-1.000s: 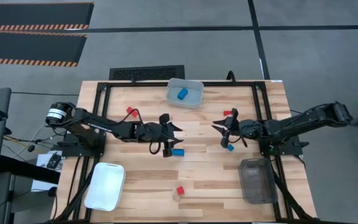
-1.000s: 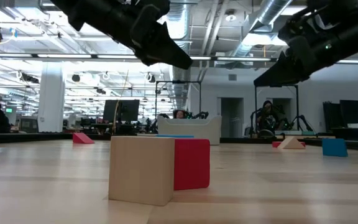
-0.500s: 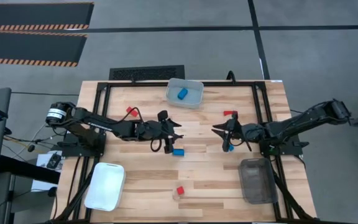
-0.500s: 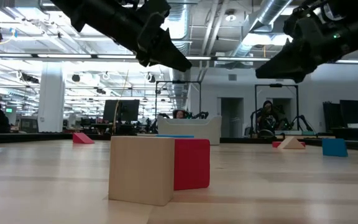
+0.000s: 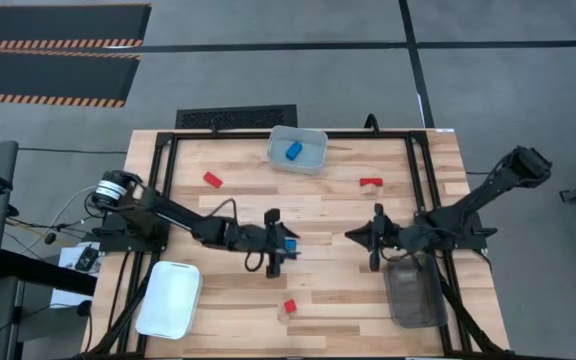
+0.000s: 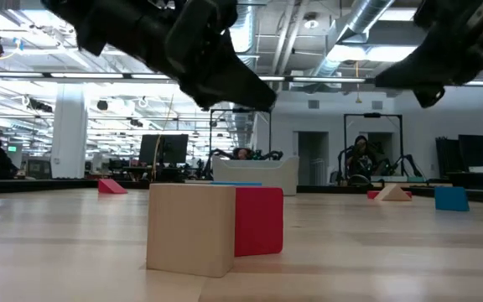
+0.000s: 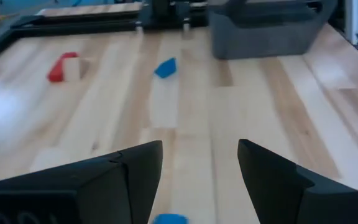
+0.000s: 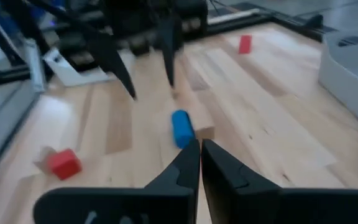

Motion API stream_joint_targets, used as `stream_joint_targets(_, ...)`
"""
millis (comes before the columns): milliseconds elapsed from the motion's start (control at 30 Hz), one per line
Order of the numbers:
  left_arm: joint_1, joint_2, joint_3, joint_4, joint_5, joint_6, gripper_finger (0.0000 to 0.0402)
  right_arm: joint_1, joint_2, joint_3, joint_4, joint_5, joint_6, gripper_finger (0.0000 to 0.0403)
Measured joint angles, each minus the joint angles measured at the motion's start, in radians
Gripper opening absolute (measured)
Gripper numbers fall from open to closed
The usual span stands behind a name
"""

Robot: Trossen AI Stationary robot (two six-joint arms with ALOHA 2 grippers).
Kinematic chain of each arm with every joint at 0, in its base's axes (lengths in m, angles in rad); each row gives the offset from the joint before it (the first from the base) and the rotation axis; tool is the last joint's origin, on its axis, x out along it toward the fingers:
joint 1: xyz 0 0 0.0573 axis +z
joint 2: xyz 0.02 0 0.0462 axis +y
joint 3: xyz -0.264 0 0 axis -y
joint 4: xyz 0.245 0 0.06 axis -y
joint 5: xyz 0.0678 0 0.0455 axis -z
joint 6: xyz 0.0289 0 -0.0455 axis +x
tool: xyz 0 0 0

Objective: Sort & place blocks by color
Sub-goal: Put the blue triangle block into the gray bin

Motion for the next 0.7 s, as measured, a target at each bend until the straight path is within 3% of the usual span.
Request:
stream_joint_targets(300, -0.024, 0.047, 0.049, 0.055, -0.006, -0.019, 0.0206, 0.093, -0.001, 0.000, -0.027, 0.297, -0.006, 0.0052)
stream_joint_targets(700, 0.027, 0.192, 0.210, 0.085, 0.016, 0.069, 0.0241, 0.024, -0.002, 0.000, 0.004, 0.313, -0.114, 0.0052)
